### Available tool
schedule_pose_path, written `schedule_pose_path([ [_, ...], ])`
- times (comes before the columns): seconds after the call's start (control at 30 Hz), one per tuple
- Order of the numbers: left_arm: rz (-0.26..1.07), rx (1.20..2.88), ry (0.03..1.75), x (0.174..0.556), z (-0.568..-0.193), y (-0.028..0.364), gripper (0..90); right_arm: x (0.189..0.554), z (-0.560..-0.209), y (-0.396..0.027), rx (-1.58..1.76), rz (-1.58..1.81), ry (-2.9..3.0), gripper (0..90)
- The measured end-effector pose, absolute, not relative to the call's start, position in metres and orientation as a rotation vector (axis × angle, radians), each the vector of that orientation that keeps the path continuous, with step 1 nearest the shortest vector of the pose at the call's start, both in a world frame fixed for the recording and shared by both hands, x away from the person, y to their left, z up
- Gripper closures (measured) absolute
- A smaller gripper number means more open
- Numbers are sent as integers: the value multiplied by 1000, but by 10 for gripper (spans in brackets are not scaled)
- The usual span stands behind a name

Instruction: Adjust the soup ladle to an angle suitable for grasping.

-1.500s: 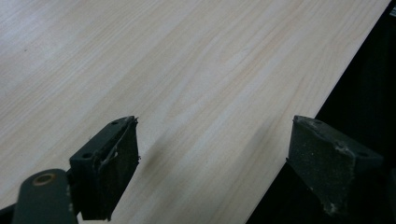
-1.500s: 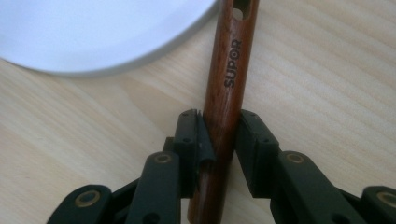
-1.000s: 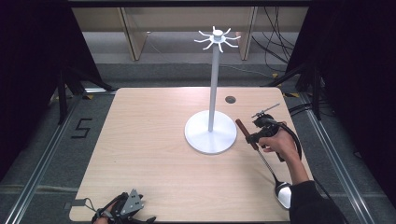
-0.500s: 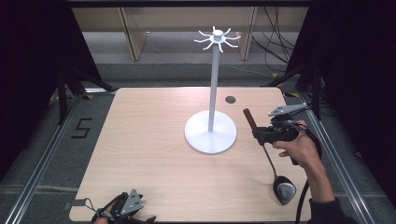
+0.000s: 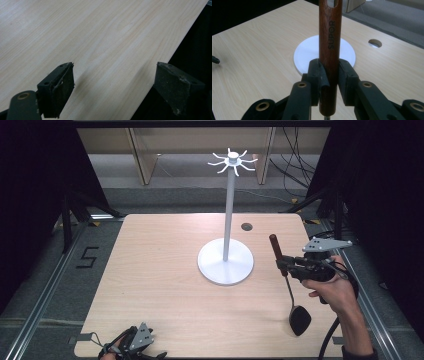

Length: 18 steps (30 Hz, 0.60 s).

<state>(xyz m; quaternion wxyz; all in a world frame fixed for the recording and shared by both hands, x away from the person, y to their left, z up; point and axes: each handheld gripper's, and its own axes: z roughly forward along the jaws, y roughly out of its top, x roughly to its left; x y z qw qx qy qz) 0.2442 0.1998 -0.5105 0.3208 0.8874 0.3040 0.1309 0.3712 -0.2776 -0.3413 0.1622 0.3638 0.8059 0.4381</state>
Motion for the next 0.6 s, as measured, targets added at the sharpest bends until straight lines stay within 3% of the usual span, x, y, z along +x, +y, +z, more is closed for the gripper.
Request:
schedule_pose_path([
  [0.6,346,2333,797,244,-511,200,155,357,-318,-292,918,1413,2172,742],
])
